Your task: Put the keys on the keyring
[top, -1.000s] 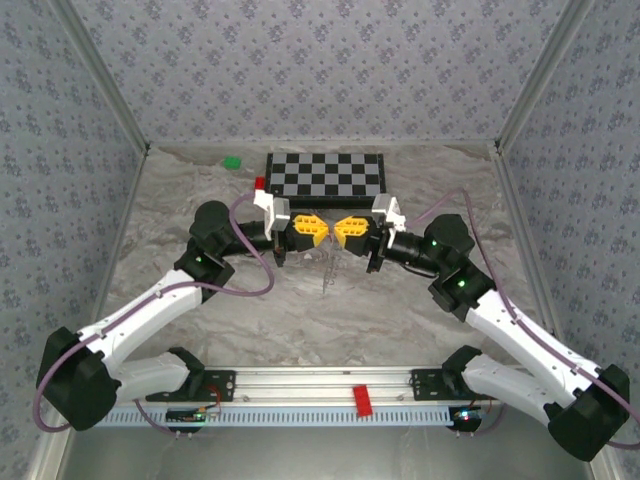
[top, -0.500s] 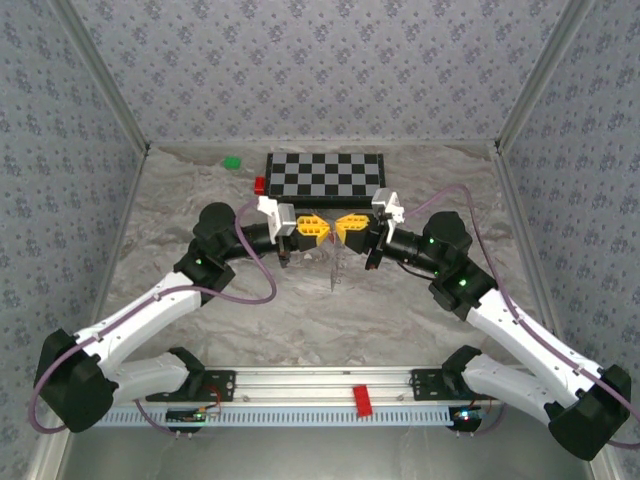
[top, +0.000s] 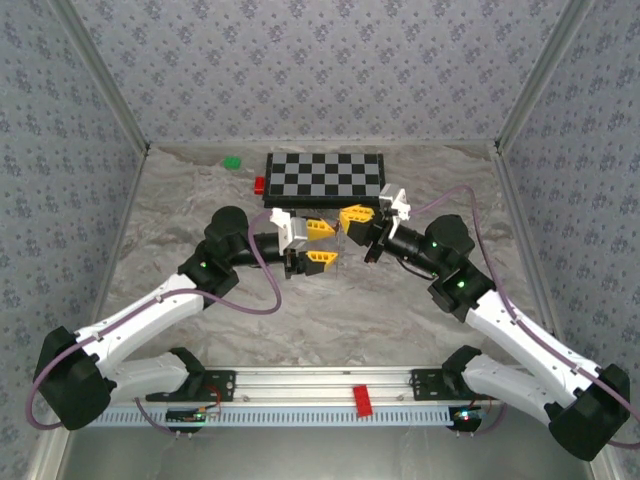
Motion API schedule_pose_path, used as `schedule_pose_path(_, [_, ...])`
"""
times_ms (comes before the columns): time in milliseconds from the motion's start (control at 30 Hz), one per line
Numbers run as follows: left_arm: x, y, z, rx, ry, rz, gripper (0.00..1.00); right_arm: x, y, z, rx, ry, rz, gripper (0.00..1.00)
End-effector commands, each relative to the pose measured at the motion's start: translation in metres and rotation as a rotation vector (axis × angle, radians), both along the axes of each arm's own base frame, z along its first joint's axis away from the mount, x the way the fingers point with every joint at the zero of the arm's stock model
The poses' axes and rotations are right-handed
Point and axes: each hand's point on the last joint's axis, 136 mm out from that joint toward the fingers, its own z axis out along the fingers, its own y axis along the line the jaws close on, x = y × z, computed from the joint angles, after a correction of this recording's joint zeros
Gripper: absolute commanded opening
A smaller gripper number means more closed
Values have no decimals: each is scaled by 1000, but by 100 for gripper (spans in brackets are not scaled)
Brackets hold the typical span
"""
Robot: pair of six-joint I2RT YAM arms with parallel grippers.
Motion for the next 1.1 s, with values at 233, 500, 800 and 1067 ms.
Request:
schedule_pose_path(233, [20, 15, 47, -101, 53, 141, 63, 13, -9, 8, 63, -76, -16, 0])
schedule_pose_path(500, [69, 36, 56, -129, 294, 337, 70, 38, -16, -3, 63, -20, -42, 0])
schedule_pose_path(800, [91, 40, 45, -158, 454, 318, 63, 39, -15, -1, 122, -32, 28, 0])
schedule_pose_path(1067, [89, 37, 51, -201, 470, 252, 51, 31, -9, 11, 194, -56, 138, 0])
